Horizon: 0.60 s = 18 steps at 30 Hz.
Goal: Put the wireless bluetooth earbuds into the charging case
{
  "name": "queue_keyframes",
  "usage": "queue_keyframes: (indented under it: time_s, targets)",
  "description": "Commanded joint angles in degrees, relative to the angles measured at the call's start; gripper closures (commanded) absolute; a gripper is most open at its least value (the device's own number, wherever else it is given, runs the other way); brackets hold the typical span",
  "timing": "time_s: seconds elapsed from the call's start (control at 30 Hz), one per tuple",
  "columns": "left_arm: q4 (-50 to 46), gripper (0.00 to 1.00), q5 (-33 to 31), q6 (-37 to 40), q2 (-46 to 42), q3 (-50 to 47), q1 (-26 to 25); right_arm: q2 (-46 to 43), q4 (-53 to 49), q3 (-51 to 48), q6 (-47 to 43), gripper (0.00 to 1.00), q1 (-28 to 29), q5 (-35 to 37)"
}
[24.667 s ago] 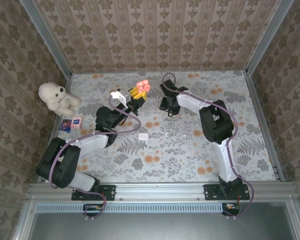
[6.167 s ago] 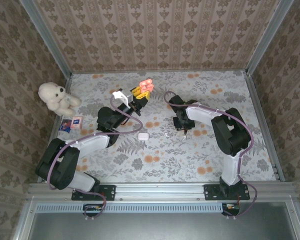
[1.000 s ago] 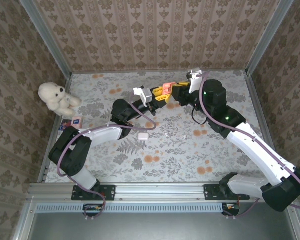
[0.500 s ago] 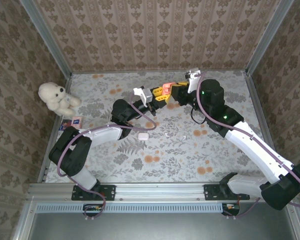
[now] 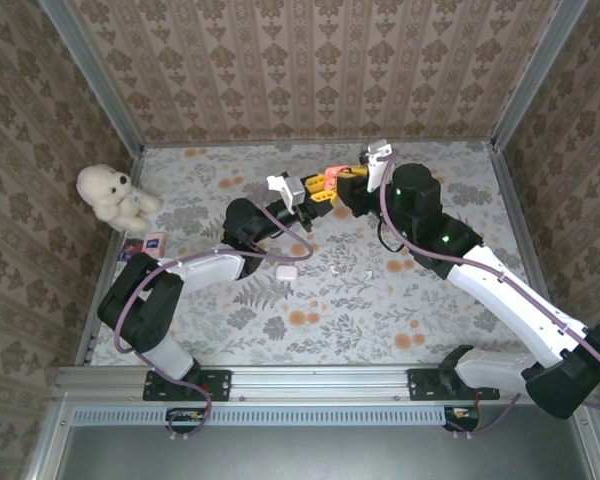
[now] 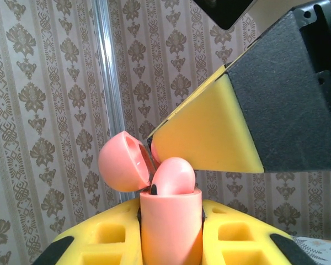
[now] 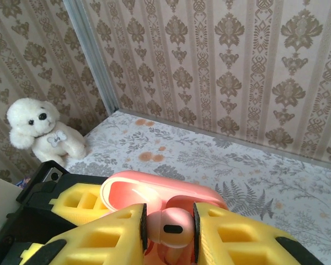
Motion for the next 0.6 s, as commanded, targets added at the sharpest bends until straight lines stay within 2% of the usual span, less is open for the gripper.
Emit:
queue_keyframes:
  time_s: [0.0, 0.3, 0.57]
  targets:
    - [2.3, 1.0, -1.3, -0.2, -1.7, 0.6, -0.3, 0.4, -2.7, -1.9, -2.5, 0.72, 1.4, 1.6]
    - [2.3, 1.0, -1.4, -0.4, -1.6, 0.7, -0.4, 0.1, -2.8, -2.5, -2.4, 0.71, 1.5, 2.7]
    - [2.4, 1.0, -1.2, -0.5, -1.7, 0.6, -0.3, 0.3, -2.7, -2.0, -2.2, 0.63, 1.5, 3.8]
